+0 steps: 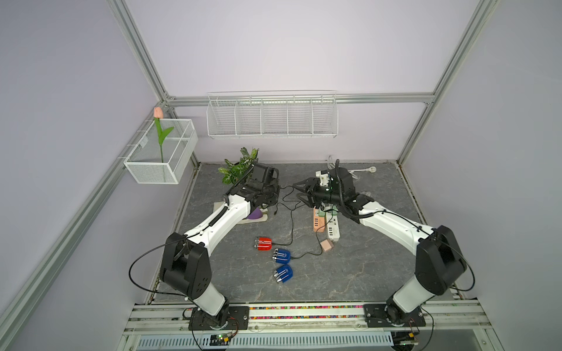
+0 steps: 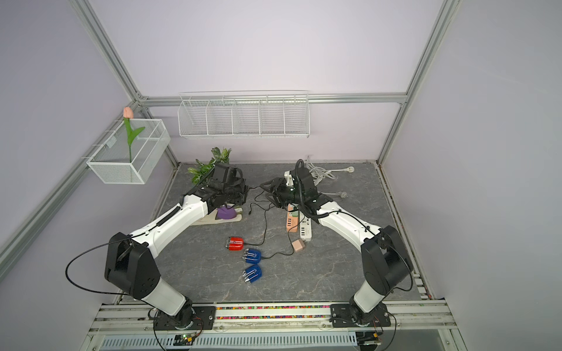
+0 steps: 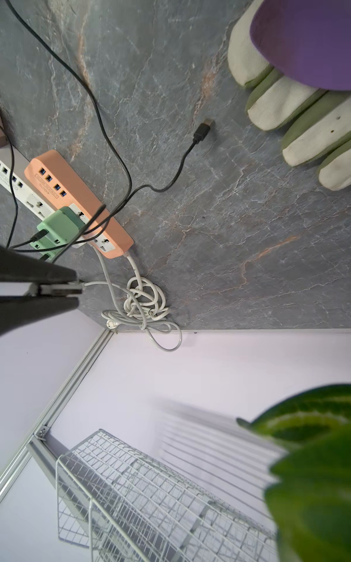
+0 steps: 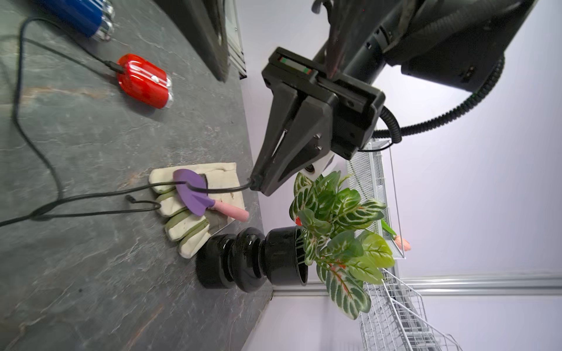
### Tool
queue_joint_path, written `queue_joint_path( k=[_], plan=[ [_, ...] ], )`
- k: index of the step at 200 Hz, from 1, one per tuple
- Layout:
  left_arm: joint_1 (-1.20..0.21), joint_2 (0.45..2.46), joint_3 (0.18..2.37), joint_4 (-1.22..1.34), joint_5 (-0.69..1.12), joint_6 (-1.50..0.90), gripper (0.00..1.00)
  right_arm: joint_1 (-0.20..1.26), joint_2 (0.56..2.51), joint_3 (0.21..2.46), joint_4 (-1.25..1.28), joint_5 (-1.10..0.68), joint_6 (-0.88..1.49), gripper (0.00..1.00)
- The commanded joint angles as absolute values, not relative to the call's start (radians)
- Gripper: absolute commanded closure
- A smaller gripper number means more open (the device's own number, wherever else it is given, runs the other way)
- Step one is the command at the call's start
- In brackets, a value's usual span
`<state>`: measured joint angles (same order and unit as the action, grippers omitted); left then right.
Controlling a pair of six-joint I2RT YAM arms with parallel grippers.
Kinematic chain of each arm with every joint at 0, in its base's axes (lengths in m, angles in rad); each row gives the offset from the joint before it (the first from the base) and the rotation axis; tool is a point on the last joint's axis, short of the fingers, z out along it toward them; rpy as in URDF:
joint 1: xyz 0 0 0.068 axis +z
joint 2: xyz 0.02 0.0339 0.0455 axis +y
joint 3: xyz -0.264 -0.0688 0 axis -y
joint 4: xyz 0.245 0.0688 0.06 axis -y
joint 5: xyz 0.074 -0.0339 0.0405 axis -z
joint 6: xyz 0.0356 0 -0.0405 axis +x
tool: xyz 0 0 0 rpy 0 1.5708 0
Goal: Charge the electric shaver
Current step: Pick up the charging cable from the center of the board.
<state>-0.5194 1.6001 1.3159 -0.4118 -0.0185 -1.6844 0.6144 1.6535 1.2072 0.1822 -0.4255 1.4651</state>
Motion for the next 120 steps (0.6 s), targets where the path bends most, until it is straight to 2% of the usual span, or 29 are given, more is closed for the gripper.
queue_joint_path(
  k=[1,26,93,120],
  plan=[
    [-0.526,1.564,1.296,-0.351,-0.001,-1.712,1.00,0.634,1.699,1.233,0.300,-0.366,1.617,0.49],
    [-0.525,1.525,1.265,-0.344,-0.001,-1.704,1.00,0.635,1.746,1.278,0.285,-0.378,1.598,0.57],
    [-0.503,1.440,1.171,-0.280,0.067,-1.675,1.00,0.634,1.787,1.308,0.238,-0.394,1.564,0.61],
    [-0.503,1.451,1.170,-0.263,0.118,-1.673,1.00,0.633,1.804,1.332,0.242,-0.401,1.557,0.66]
  ],
)
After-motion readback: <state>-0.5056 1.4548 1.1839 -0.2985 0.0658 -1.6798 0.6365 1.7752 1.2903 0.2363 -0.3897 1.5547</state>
